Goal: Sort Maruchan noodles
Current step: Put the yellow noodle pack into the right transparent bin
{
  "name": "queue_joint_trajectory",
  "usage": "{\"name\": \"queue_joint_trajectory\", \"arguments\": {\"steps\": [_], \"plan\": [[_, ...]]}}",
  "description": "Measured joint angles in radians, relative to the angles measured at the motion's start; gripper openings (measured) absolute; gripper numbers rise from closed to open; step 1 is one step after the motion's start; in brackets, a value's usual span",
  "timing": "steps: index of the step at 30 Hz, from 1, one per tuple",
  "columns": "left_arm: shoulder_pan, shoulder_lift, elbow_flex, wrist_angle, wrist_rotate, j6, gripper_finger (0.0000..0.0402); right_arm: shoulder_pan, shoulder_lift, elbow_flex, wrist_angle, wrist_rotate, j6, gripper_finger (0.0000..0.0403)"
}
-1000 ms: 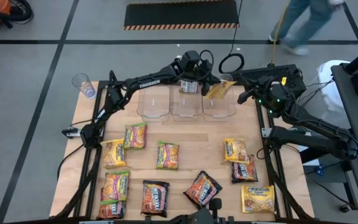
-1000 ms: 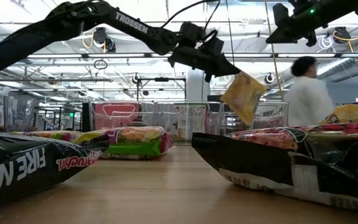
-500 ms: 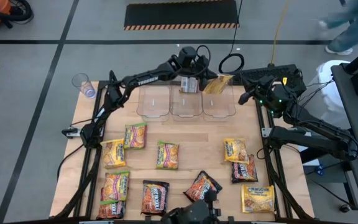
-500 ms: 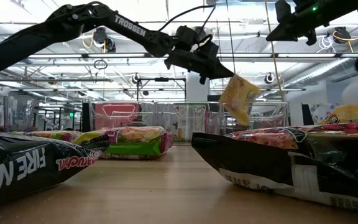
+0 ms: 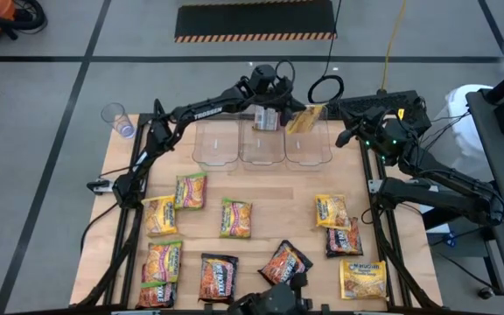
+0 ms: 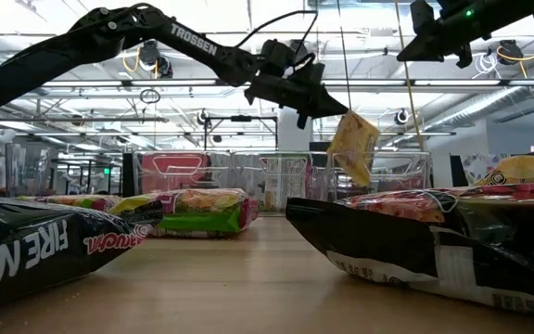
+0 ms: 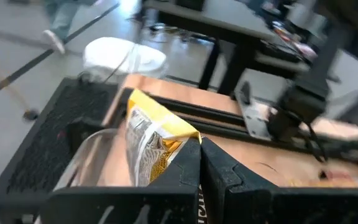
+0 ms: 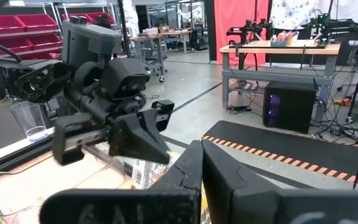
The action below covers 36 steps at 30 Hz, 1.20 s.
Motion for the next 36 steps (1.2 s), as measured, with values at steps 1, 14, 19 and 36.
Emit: {"name": "queue_joint_trajectory", "arguments": {"steps": [1,14,19,36], "plan": [[-0.004,0.001,0.0,0.001,0.019,0.034,0.0,0.0,0.0,0.0,0.0,-0.012,-0.001,0.0],[0.011,0.083,-0.001,0.078,0.051,-0.021,0.0,0.003,0.0,0.0,-0.001,-0.016,0.0,0.0],[0.017,0.104,-0.001,0.141,0.06,-0.091,0.0,0.007,0.0,0.0,-0.003,-0.016,-0.003,0.0],[0.046,0.108,0.001,0.154,0.088,-0.284,0.0,0.007,0.004,0.0,-0.095,-0.068,0.025,0.0]]}}
